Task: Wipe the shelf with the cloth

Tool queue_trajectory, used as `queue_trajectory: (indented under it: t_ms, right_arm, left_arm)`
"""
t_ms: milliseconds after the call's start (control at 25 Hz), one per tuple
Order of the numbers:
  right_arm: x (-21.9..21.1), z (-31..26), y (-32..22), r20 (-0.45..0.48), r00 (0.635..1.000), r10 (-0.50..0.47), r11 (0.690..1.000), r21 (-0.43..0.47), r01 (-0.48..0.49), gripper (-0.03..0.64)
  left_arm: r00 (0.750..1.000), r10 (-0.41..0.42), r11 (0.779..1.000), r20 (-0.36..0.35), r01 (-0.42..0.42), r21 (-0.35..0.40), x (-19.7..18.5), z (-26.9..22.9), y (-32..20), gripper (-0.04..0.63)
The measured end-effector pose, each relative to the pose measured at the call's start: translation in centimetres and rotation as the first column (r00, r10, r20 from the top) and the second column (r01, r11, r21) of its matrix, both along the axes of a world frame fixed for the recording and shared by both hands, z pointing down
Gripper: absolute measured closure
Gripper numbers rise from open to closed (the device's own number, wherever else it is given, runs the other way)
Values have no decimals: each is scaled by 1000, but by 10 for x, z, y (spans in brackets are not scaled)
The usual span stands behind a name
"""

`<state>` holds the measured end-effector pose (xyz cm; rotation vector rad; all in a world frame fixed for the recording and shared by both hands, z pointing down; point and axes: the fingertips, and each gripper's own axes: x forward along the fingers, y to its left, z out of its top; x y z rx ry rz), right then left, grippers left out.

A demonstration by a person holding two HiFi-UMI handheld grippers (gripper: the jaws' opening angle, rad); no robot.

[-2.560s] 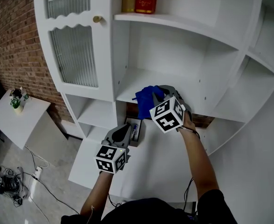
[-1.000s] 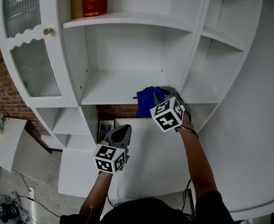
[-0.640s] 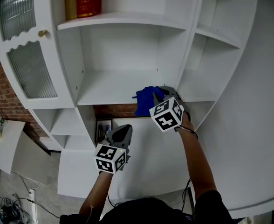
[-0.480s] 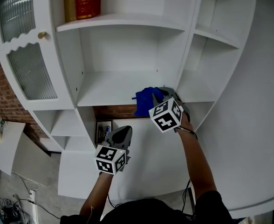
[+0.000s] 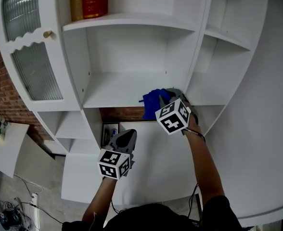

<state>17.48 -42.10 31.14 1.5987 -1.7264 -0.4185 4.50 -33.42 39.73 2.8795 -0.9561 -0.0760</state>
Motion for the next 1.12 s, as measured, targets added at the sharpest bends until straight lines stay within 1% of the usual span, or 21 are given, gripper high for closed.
queue_trajectory:
  t_ms: [520, 1120]
  right_arm:
    - [-25, -1, -15, 5, 999, -39, 999, 0, 39, 535]
    - [-84, 0, -41, 35, 988, -152, 988, -16, 153, 537]
  left_arm:
    - [998, -59, 998, -1, 59, -3, -27, 1, -8, 578]
    - [985, -172, 985, -1, 172, -7, -75, 4, -20, 578]
